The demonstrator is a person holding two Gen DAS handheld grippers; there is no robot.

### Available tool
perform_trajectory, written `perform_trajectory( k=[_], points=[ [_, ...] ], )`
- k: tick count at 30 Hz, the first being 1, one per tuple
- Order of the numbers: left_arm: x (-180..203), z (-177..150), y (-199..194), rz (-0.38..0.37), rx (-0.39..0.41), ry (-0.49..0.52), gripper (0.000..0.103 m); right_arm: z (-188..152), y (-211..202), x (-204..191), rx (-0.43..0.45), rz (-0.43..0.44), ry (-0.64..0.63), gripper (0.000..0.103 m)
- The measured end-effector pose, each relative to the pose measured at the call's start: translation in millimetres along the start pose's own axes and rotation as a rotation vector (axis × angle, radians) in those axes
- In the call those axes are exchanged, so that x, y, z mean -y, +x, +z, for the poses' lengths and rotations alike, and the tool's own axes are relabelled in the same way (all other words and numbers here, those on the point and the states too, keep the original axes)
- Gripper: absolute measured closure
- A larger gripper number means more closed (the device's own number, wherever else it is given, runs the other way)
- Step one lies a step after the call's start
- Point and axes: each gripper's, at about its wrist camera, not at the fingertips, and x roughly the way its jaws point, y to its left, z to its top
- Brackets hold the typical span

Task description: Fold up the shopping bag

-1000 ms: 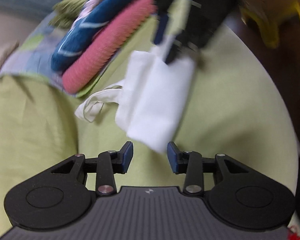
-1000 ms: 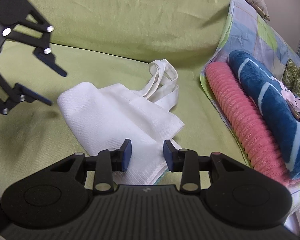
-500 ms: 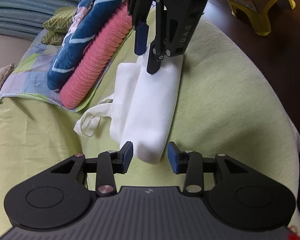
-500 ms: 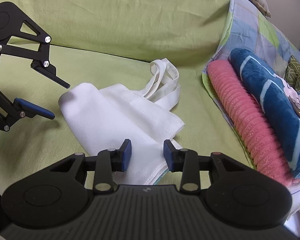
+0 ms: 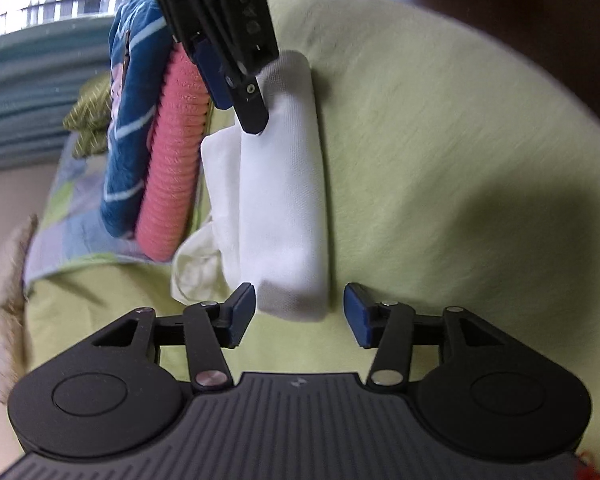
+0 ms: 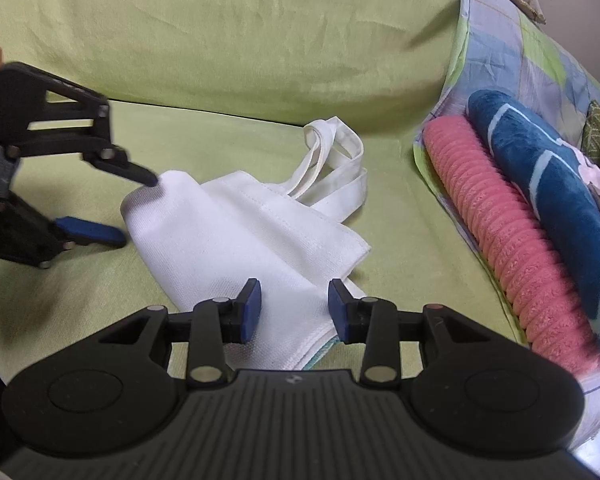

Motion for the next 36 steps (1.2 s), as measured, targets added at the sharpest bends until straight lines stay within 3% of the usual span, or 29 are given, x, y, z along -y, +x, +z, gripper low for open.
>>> perform_trajectory(
  k=[5, 11, 14, 16, 19, 23, 25, 27, 30, 36],
  points=[
    [-9.6, -0.4, 20.8, -0.021, 0.036, 0.032, 0.049, -2.7, 2.0, 7.8, 0.01, 0.02, 0.028, 0.066],
    [-34.6, -5.5, 31.1, -0.158, 0.069, 0.013, 0.049, -1.3, 2.8, 13.2, 0.024, 0.028, 0.068, 0.063],
    [-42.6, -8.4, 33.3, -0.2, 0.082, -0.001, 0.049, -7.0, -16.3, 8.0, 0.063, 0.03, -0.059, 0.052],
    [-45.6, -10.1, 34.4, -0.215, 0.087, -0.013, 0.049, -10.8, -29.1, 4.5, 0.089, 0.031, -0.143, 0.03],
    [-45.2, -12.1, 32.4, -0.219, 0.091, -0.032, 0.049, -27.4, -42.2, -11.4, 0.117, 0.012, -0.381, 0.024],
    [-45.7, -13.7, 30.3, -0.229, 0.096, -0.046, 0.049, -62.2, -29.4, -34.8, 0.156, -0.124, -0.774, 0.026],
    [-46.5, -15.0, 28.8, -0.239, 0.099, -0.057, 0.049, -70.1, -17.3, -39.5, 0.202, -0.183, -0.892, 0.028],
    [-48.0, -16.3, 28.2, -0.25, 0.102, -0.069, 0.049, -71.6, -5.5, -41.8, 0.23, -0.187, -0.958, 0.03],
    [-54.3, -19.2, 30.3, -0.281, 0.108, -0.107, 0.049, -63.6, 5.6, -35.5, 0.25, -0.115, -0.955, 0.054],
    [-79.2, -23.7, 39.4, -0.391, 0.097, -0.287, 0.049, -24.4, 22.1, -17.6, 0.153, 0.016, -0.735, 0.052]
  ],
)
